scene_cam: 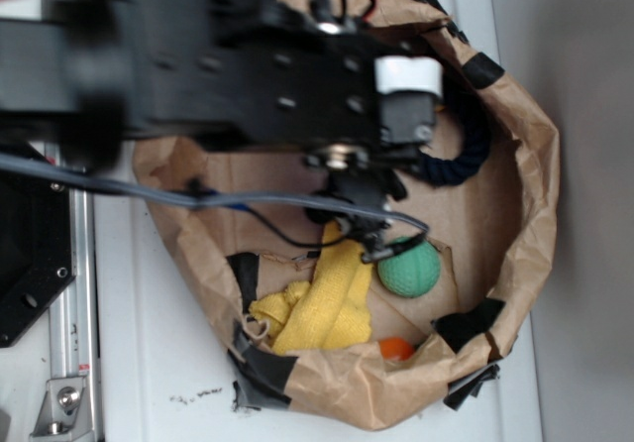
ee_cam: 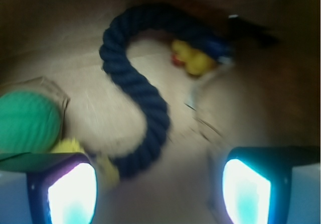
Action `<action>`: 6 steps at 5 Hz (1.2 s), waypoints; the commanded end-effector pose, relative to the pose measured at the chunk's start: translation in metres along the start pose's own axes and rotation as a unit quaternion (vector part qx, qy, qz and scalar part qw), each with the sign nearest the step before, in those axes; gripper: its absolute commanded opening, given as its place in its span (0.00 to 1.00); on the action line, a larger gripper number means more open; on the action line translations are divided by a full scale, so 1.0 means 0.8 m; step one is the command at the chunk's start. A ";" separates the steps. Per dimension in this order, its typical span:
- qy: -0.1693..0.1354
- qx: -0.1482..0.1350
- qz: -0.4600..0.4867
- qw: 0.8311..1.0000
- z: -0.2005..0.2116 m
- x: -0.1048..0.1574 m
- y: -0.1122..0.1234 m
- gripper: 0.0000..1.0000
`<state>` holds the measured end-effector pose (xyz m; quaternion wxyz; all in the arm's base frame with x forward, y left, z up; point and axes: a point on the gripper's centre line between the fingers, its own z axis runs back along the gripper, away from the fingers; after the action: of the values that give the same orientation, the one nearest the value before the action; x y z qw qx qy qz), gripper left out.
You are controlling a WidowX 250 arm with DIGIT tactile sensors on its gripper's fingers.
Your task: Grab the blue rope.
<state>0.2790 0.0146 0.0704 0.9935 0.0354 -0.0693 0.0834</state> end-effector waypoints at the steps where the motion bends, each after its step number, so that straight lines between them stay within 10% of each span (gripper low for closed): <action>1: 0.027 -0.047 -0.025 0.998 -0.050 0.039 -0.002 1.00; 2: 0.051 -0.031 -0.074 0.995 -0.059 0.050 -0.001 1.00; 3: 0.058 -0.035 -0.090 0.994 -0.062 0.049 -0.009 0.00; 6: 0.061 -0.045 -0.095 0.993 -0.066 0.046 -0.014 0.00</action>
<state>0.3168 0.0225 0.0169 0.9999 -0.0080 0.0094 0.0034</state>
